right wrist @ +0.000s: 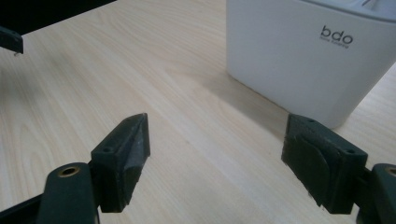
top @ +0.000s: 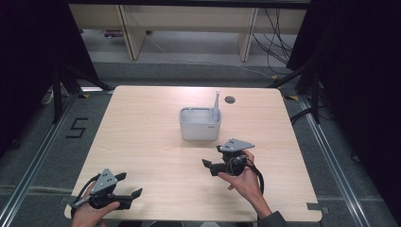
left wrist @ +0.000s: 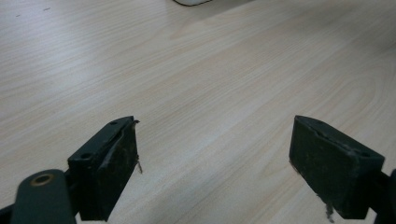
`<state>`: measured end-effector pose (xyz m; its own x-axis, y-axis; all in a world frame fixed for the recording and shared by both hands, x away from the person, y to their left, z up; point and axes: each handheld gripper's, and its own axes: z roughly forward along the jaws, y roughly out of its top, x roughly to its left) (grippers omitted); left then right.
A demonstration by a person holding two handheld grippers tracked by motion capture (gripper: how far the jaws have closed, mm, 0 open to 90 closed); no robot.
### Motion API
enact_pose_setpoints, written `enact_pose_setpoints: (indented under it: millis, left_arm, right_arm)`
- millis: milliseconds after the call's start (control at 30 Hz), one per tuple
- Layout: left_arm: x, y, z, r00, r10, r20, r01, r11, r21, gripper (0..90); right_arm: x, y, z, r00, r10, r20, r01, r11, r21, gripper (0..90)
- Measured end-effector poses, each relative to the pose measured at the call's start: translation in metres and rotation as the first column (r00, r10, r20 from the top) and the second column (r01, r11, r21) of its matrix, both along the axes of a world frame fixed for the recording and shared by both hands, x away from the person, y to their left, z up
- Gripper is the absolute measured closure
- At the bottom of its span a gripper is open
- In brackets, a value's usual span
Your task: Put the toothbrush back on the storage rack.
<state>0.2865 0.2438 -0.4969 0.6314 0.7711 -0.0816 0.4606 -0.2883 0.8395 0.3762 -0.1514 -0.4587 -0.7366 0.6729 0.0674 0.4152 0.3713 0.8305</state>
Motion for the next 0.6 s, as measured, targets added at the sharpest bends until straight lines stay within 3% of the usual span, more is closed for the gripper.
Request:
enact_pose_setpoints:
  millis: [67, 100, 133, 267, 600]
  left_arm:
    - [0.000, 0.000, 0.000, 1.0000, 0.000, -0.001, 0.000, 1.0000, 0.001, 14.8]
    - [0.000, 0.000, 0.000, 1.0000, 0.000, -0.001, 0.000, 1.0000, 0.001, 14.8]
    - [0.000, 0.000, 0.000, 1.0000, 0.000, 0.000, 0.000, 1.0000, 0.001, 14.8]
    - [0.000, 0.000, 0.000, 1.0000, -0.001, 0.000, 0.001, 1.0000, 0.002, 14.8]
    - [0.000, 0.000, 0.000, 1.0000, -0.001, 0.001, 0.001, 1.0000, 0.002, 14.8]
  right_arm:
    - [-0.004, 0.000, -0.001, 0.9995, -0.016, -0.026, 0.016, 1.000, 0.003, 24.0]
    - [-0.003, 0.000, -0.003, 1.0000, 0.001, -0.005, -0.001, 1.000, 0.000, 24.0]
    - [-0.004, 0.000, -0.004, 0.9998, 0.004, -0.022, -0.004, 1.000, 0.000, 23.9]
    - [-0.006, 0.000, -0.007, 0.9996, 0.021, -0.019, -0.021, 1.000, -0.008, 23.8]
    - [-0.016, -0.003, -0.015, 0.9983, 0.005, -0.059, -0.007, 1.000, -0.027, 19.8]
